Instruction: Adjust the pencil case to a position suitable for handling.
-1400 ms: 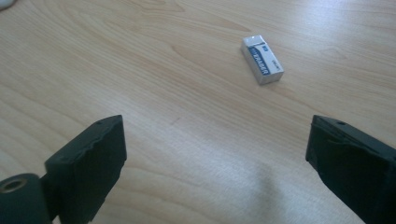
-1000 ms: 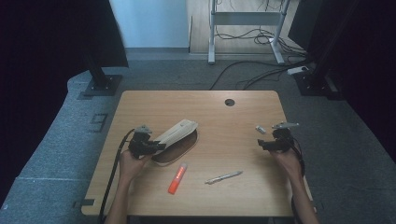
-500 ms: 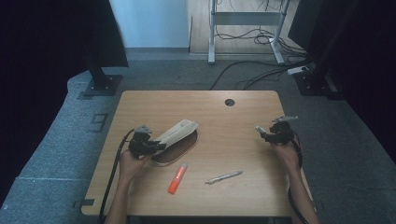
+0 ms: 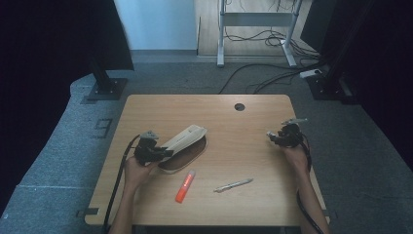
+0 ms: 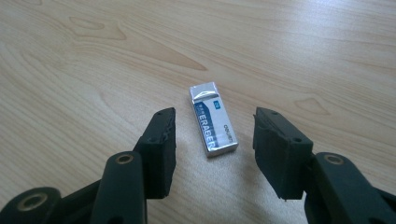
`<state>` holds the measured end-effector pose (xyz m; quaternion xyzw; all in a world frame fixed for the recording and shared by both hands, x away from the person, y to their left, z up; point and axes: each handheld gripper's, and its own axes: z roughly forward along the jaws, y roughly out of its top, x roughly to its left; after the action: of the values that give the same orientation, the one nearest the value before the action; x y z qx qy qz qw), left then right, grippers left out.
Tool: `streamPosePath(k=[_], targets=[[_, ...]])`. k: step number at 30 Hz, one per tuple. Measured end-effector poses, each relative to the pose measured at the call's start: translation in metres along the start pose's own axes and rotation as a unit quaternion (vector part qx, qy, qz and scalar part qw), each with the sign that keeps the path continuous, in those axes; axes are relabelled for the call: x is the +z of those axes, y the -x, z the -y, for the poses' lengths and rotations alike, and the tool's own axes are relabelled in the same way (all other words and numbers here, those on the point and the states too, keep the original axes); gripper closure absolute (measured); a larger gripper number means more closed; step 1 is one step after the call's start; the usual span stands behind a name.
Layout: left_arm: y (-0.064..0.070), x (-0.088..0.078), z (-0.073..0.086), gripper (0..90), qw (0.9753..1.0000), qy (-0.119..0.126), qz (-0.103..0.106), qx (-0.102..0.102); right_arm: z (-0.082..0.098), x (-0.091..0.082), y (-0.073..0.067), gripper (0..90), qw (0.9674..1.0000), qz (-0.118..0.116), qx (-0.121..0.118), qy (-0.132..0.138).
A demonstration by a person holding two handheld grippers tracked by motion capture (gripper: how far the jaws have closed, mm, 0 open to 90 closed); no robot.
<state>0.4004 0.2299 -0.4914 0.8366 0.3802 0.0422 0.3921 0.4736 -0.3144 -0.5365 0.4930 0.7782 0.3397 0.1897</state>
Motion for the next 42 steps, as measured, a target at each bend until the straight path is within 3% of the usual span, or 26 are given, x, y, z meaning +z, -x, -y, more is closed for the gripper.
streamPosePath(k=[9, 19, 26, 42], targets=[[0.000, 0.000, 0.000, 74.3, 1.0000, 0.000, 0.000, 0.001, -0.002, 0.008, 0.003, 51.5, 0.9999, 0.006, -0.006, -0.010], [0.001, 0.000, 0.000, 73.5, 1.0000, -0.001, -0.001, 0.006, -0.002, 0.010, 0.000, 70.9, 0.9998, -0.005, -0.006, -0.020], [0.002, 0.000, 0.000, 73.6, 0.9999, -0.002, -0.004, 0.010, 0.000, 0.006, -0.006, 71.7, 0.9998, 0.000, -0.010, -0.019], [0.001, 0.000, 0.000, 73.1, 1.0000, -0.003, 0.002, 0.005, 0.002, -0.018, -0.026, 71.8, 0.9994, -0.024, -0.024, 0.004]])
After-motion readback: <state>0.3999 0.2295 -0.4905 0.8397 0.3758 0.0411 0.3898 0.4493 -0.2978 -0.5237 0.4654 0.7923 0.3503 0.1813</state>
